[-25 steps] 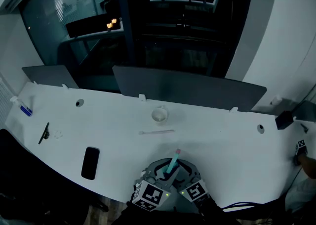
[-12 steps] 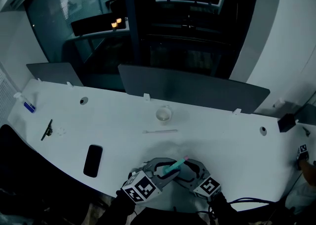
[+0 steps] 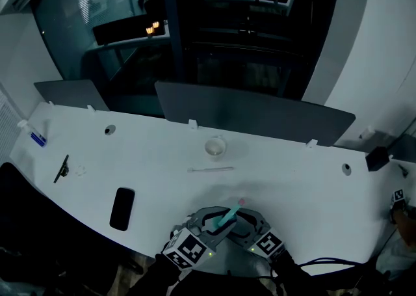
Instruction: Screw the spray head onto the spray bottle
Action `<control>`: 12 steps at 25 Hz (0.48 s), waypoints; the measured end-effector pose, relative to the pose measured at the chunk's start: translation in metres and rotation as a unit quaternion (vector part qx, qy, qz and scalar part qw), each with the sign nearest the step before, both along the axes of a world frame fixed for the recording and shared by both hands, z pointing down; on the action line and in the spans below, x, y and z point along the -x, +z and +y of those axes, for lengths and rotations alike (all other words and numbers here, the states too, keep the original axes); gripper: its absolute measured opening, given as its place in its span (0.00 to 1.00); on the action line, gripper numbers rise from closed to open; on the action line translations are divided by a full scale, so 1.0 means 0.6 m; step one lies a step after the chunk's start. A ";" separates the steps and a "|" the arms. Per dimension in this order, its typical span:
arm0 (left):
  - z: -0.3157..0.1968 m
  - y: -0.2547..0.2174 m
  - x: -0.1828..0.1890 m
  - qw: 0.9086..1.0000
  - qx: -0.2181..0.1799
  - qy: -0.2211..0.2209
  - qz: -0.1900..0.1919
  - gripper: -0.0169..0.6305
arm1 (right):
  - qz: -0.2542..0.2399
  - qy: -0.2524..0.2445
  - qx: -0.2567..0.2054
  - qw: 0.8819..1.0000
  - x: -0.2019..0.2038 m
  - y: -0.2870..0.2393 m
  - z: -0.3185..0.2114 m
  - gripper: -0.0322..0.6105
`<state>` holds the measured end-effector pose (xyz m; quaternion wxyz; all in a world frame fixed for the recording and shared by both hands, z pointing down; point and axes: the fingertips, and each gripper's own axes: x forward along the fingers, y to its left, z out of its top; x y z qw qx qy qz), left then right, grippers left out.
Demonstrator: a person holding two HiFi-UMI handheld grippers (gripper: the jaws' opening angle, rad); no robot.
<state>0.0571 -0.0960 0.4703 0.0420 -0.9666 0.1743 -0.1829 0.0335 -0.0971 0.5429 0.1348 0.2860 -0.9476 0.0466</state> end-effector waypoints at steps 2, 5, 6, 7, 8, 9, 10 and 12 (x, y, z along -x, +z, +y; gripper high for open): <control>0.018 0.002 0.004 0.996 0.010 0.083 -0.018 0.23 | 0.012 -0.114 0.007 0.993 0.008 0.002 0.013 0.53; 0.030 0.000 0.007 0.988 0.023 0.146 -0.032 0.23 | 0.053 -0.214 0.029 0.975 0.016 0.013 0.022 0.53; 0.029 -0.001 0.006 0.989 0.021 0.144 -0.031 0.23 | 0.057 -0.210 0.038 0.975 0.017 0.011 0.022 0.53; 0.026 -0.002 0.005 0.991 0.016 0.130 -0.028 0.23 | 0.051 -0.187 0.045 0.980 0.015 0.007 0.020 0.53; 0.022 -0.003 0.004 0.994 0.009 0.106 -0.021 0.23 | 0.032 -0.145 0.048 0.988 0.009 0.000 0.017 0.53; 0.016 -0.004 0.006 0.997 0.003 0.072 -0.010 0.23 | 0.003 -0.089 0.045 0.995 0.000 -0.009 0.012 0.53; 0.008 -0.005 0.009 1.000 -0.002 0.030 0.002 0.23 | -0.029 -0.024 0.039 0.999 -0.012 -0.017 0.007 0.53; -0.013 -0.008 0.018 0.997 -0.007 -0.067 0.028 0.23 | -0.057 0.093 0.024 0.994 -0.029 -0.020 0.000 0.53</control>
